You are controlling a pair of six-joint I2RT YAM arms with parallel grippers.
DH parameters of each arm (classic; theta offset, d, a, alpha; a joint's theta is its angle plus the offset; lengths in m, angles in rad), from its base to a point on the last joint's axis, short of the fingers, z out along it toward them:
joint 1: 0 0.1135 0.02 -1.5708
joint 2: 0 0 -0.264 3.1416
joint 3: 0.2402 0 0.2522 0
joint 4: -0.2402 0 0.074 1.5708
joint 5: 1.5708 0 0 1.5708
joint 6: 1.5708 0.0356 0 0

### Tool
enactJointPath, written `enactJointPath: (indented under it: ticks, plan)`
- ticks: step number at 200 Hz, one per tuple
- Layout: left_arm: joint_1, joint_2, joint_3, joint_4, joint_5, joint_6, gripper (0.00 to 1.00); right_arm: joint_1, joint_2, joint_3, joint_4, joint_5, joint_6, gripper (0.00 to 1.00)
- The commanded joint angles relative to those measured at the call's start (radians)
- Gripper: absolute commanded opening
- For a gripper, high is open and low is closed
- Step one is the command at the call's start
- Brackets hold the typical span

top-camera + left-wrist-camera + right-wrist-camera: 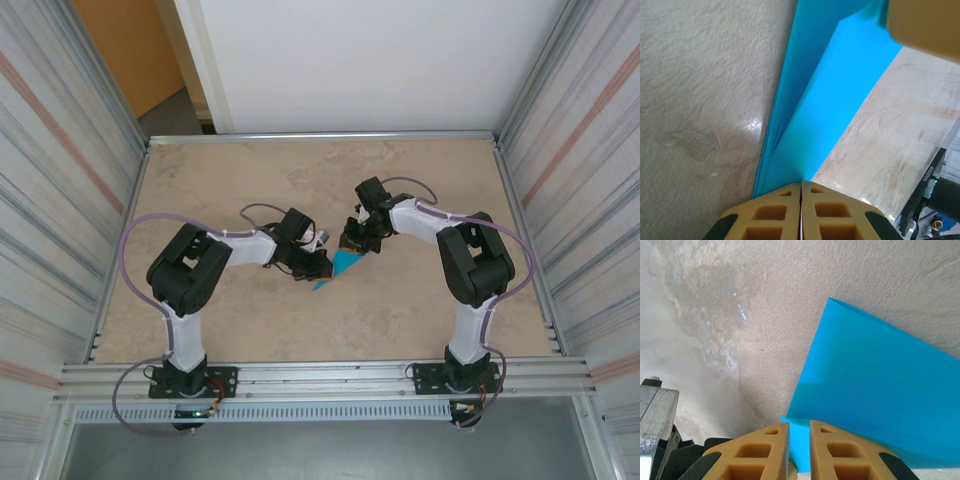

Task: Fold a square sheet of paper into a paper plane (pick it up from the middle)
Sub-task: Fold the wing for the fifth time at the center of the table.

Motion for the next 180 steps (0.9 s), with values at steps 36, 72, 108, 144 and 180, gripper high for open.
enactJointPath:
  ticks: [36, 72, 108, 144, 180]
  plan:
    - [0.016, 0.001, -0.025, 0.031, 0.04, -0.032, 0.09, 0.004, 0.063, 0.052, -0.037, -0.039, -0.077, 0.17]
    - [0.016, -0.005, -0.029, 0.033, 0.045, -0.035, 0.08, 0.008, 0.116, 0.08, -0.068, -0.019, -0.101, 0.16]
    - [0.018, -0.029, -0.023, 0.047, 0.07, -0.037, 0.1, 0.01, 0.155, 0.1, -0.112, 0.013, -0.113, 0.16]
    - [0.017, -0.045, 0.008, 0.072, 0.087, -0.047, 0.12, 0.012, 0.172, 0.095, -0.126, 0.025, -0.109, 0.15]
    - [0.017, 0.009, 0.039, 0.068, 0.076, -0.07, 0.12, 0.012, 0.174, 0.094, -0.124, 0.024, -0.103, 0.14]
